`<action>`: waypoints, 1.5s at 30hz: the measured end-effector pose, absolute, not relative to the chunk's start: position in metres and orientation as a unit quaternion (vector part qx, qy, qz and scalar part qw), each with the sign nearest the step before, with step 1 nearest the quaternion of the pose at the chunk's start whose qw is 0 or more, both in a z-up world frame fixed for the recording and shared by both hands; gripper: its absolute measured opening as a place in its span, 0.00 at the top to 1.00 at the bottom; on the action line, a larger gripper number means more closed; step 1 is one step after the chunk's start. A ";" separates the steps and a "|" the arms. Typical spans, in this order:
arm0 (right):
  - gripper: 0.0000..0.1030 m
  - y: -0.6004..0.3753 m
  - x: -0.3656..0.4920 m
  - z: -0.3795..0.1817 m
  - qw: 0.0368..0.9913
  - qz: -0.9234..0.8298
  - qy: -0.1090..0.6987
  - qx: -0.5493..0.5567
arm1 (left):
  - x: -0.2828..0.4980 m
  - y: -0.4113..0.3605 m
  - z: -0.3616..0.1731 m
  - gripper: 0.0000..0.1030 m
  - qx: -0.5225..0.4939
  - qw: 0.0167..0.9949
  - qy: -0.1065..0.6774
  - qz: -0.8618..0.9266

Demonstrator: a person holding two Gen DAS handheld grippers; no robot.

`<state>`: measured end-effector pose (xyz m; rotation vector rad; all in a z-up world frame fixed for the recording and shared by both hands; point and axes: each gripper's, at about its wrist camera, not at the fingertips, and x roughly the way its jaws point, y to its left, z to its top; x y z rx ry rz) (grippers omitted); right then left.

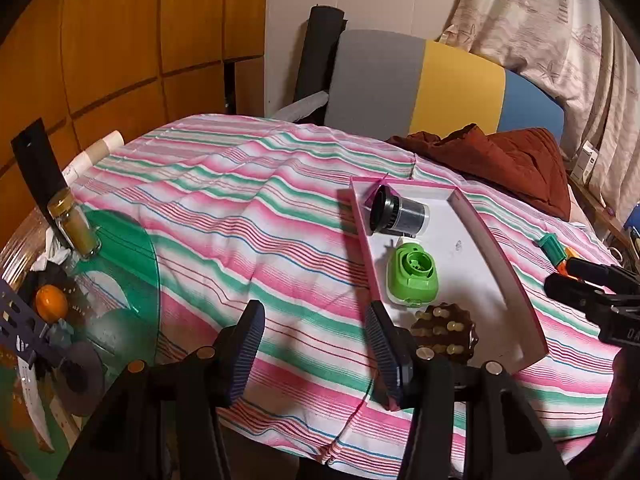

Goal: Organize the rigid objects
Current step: 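Open the right gripper to release the bristle block, withdraw toward the pile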

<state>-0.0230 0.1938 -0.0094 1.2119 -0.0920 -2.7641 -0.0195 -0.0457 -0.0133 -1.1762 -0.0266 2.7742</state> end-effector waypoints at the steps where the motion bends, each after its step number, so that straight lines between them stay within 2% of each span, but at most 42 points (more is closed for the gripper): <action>1: 0.16 0.201 -0.021 -0.009 0.054 -0.914 -0.029 0.401 | -0.019 -0.045 -0.012 0.48 -0.390 0.065 -0.007 0.919; 11: 0.16 0.308 0.005 -0.012 -0.067 -0.908 -0.022 0.414 | -0.019 -0.032 -0.007 0.48 -0.388 0.077 0.004 0.918; 19: 0.15 0.419 0.036 -0.010 -0.218 -0.893 -0.033 0.391 | -0.022 -0.028 0.003 0.48 -0.382 0.095 -0.020 0.919; 21: 0.15 0.444 0.046 -0.013 -0.257 -0.887 -0.056 0.380 | -0.024 -0.026 0.007 0.48 -0.381 0.101 -0.026 0.919; 26: 0.15 0.505 0.073 -0.029 -0.331 -0.845 -0.182 0.377 | -0.027 -0.007 0.024 0.48 -0.370 0.136 -0.034 0.919; 35: 0.14 0.521 0.085 -0.036 -0.343 -0.822 -0.240 0.386 | -0.026 0.082 0.046 0.48 -0.369 0.240 0.018 0.898; 40: 0.14 0.519 0.086 -0.037 -0.341 -0.823 -0.243 0.385 | -0.037 0.139 0.036 0.48 -0.415 0.300 0.001 0.859; 45: 0.14 0.520 0.084 -0.036 -0.334 -0.828 -0.243 0.380 | -0.040 0.196 0.028 0.48 -0.431 0.326 0.028 0.841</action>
